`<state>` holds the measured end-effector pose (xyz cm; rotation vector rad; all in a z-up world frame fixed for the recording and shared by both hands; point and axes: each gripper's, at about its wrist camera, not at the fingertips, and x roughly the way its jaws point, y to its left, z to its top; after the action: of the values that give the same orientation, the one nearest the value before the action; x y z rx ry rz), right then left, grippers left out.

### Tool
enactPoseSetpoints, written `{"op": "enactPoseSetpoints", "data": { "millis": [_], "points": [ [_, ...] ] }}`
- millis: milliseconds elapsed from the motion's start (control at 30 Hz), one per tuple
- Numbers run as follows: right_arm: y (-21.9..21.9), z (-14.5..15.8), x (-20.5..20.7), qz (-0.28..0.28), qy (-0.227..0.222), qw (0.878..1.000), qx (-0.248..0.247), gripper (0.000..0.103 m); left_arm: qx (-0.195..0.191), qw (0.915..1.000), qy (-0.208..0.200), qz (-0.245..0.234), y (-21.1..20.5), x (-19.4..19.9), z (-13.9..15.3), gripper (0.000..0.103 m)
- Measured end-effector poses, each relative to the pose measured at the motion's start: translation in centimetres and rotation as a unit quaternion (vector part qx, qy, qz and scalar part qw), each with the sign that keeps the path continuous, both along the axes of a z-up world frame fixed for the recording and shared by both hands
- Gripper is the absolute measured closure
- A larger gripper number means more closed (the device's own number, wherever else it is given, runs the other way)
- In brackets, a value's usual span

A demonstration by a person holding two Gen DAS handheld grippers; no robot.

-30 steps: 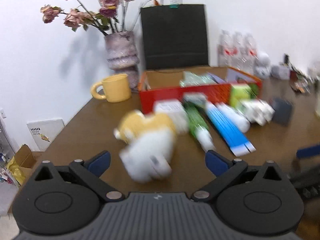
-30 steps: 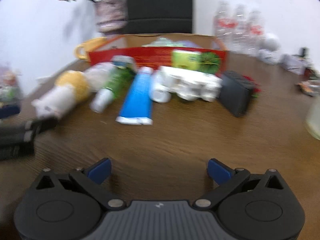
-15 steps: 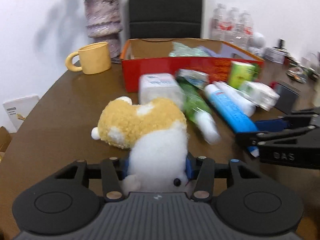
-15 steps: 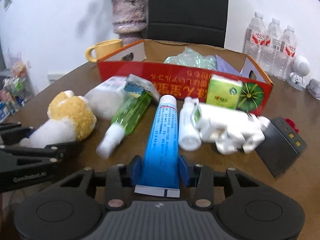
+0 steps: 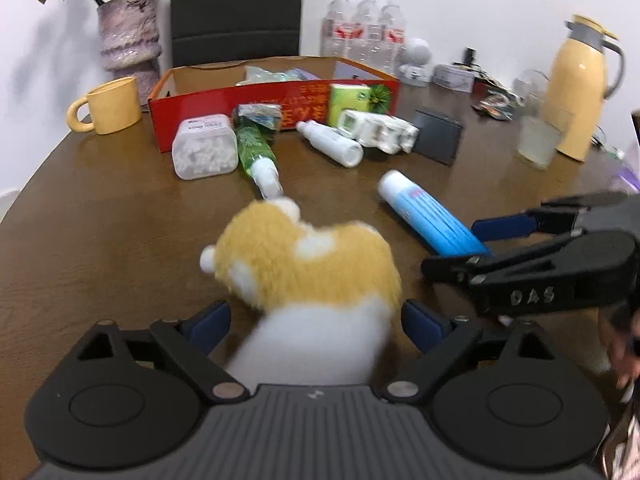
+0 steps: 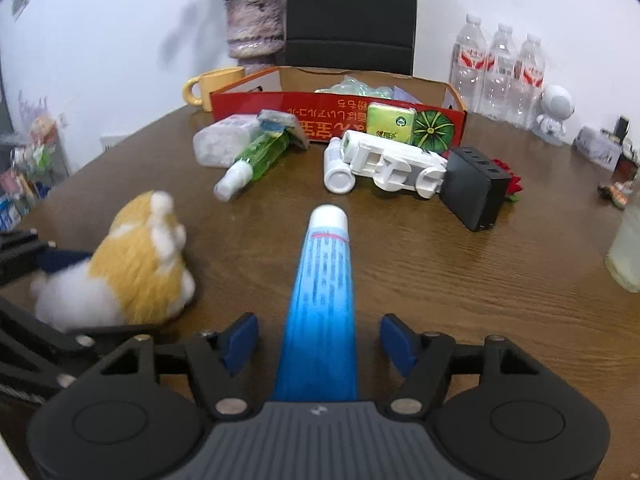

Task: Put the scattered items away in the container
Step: 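Grasp the white-and-yellow plush toy with the left tool while the right tool grasps the blue toothpaste tube, then carry the plush toy and toothpaste into the box and open both tools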

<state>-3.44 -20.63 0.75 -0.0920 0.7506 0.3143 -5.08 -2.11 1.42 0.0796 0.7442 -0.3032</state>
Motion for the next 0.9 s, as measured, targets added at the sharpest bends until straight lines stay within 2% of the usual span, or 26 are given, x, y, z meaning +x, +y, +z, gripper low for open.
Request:
{"op": "enactPoseSetpoints", "data": {
  "millis": [33,67,100,133,233,333,400,467,567,667,767,867,900],
  "points": [
    [0.1,-0.1,0.4,-0.002,-0.004,1.0,0.002,0.044,-0.001,1.0,0.003,-0.001,-0.1,0.4,-0.1,0.026],
    [0.3,-0.1,0.7,-0.004,-0.01,1.0,0.001,0.07,-0.001,1.0,0.006,-0.002,-0.2,0.8,-0.1,0.028],
    [0.3,0.0,0.8,-0.004,-0.013,1.0,0.003,0.069,-0.006,1.0,0.005,-0.005,-0.1,0.7,-0.1,0.037],
    [0.2,0.0,0.6,-0.002,-0.012,1.0,0.011,0.069,-0.01,0.9999,0.003,-0.007,0.0,0.5,-0.1,0.038],
    [-0.1,0.2,0.1,0.002,-0.011,0.999,0.03,0.07,-0.034,0.9993,-0.009,-0.013,0.4,-0.5,0.8,0.04],
    [-0.1,1.0,-0.7,0.001,-0.025,0.999,0.026,0.07,-0.052,0.9976,-0.044,-0.013,0.9,-1.1,3.2,0.041],
    [-0.1,2.1,-1.1,0.003,-0.042,0.999,0.029,0.07,-0.067,0.9954,-0.066,-0.02,1.3,-1.1,4.8,0.041],
    [-0.3,3.7,-1.1,0.008,-0.059,0.998,0.036,0.07,-0.094,0.993,-0.065,-0.031,1.8,0.0,6.0,0.041],
    [-0.5,6.3,0.3,0.019,-0.083,0.996,0.039,0.07,-0.115,0.9903,-0.062,-0.046,2.7,3.3,8.2,0.041],
    [-0.5,9.4,3.9,0.025,-0.107,0.993,0.036,0.07,-0.083,0.992,-0.086,-0.041,3.2,7.9,11.5,0.04],
    [0.0,12.2,9.8,0.023,-0.121,0.991,0.044,0.07,-0.091,0.9934,-0.066,-0.022,3.7,15.2,13.6,0.04],
    [1.7,13.3,17.4,0.012,-0.105,0.994,0.035,0.07,-0.121,0.9924,-0.012,0.02,4.2,24.5,13.3,0.04],
    [2.1,13.2,20.3,0.004,-0.088,0.995,0.039,0.07,-0.117,0.9923,0.004,0.042,4.2,27.2,12.6,0.04]
  ]
}}
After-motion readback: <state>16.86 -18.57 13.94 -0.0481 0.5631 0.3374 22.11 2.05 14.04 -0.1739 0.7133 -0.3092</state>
